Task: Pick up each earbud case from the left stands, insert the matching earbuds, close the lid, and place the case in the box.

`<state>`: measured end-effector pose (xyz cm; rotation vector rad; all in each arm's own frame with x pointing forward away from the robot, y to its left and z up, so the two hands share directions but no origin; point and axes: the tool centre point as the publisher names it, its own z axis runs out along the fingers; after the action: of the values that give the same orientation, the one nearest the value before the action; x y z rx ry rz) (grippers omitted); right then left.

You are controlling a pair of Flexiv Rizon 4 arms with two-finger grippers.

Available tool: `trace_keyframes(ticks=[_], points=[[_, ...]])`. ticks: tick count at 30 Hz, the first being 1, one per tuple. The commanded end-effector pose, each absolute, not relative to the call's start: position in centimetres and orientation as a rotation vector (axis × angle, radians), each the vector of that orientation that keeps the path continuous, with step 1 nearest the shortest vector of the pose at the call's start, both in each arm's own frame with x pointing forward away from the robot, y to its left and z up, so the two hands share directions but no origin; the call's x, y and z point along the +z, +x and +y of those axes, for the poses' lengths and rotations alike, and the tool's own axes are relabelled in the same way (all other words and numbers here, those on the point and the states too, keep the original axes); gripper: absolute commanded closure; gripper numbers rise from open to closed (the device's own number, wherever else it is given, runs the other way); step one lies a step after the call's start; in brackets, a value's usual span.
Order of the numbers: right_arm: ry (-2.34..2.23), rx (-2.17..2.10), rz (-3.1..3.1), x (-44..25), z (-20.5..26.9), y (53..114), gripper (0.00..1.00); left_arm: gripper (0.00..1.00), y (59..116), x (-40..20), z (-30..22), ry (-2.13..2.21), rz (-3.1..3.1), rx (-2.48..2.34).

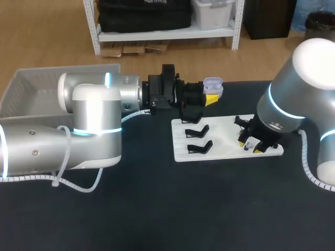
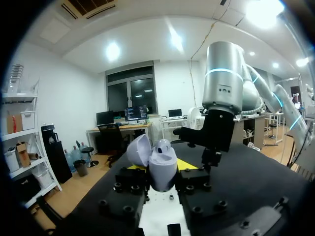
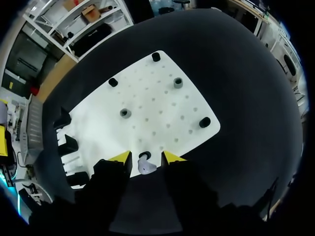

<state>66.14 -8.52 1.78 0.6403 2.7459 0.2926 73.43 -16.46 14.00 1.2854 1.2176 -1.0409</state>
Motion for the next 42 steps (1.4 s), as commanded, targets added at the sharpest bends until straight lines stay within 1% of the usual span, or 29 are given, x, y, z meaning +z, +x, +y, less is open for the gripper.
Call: trace_keyframes(ticks=[1,5,6,7,8,9,15,23,26,33,38,42], points=[[0.642,0.288,2.753,1.9,-8.6,66.1,0.66,1.0,73.2,13.9,-16.4,1.276,1.213,-1.033],[0.644,0.287,2.754,1.8,-8.5,66.1,0.73,1.0,73.2,13.9,-16.4,1.276,1.213,-1.033],[0.645,0.287,2.754,1.8,-8.5,66.1,0.8,1.0,73.2,13.9,-16.4,1.276,1.213,-1.033],[0.646,0.289,2.754,1.8,-8.4,66.1,0.89,1.0,73.2,13.9,-16.4,1.276,1.213,-1.033],[0.647,0.289,2.754,1.8,-8.4,66.1,0.96,1.0,73.2,13.9,-16.4,1.276,1.213,-1.033],[0.646,0.29,2.755,1.8,-8.3,66.2,1.0,1.0,73.2,13.9,-16.4,1.276,1.213,-1.033],[0.652,0.286,2.753,2.3,-8.2,65.9,1.0,1.0,73.2,13.9,-16.4,1.276,1.213,-1.033],[0.63,0.273,2.774,6.6,-8.3,65.2,1.0,1.0,73.2,13.9,-16.4,1.276,1.213,-1.033],[0.525,0.26,2.824,9.0,-7.6,65.1,1.0,1.0,73.2,13.9,-16.4,1.276,1.213,-1.033],[0.112,0.185,2.974,14.9,-4.9,65.9,1.0,1.0,73.2,13.9,-16.4,1.276,1.213,-1.033],[-0.195,0.169,2.999,19.2,-2.9,66.7,1.0,1.0,73.2,13.9,-16.4,1.276,1.213,-1.033],[-0.344,0.099,2.996,21.5,-1.7,67.5,1.0,1.0,73.2,13.9,-16.4,1.276,1.213,-1.033]])
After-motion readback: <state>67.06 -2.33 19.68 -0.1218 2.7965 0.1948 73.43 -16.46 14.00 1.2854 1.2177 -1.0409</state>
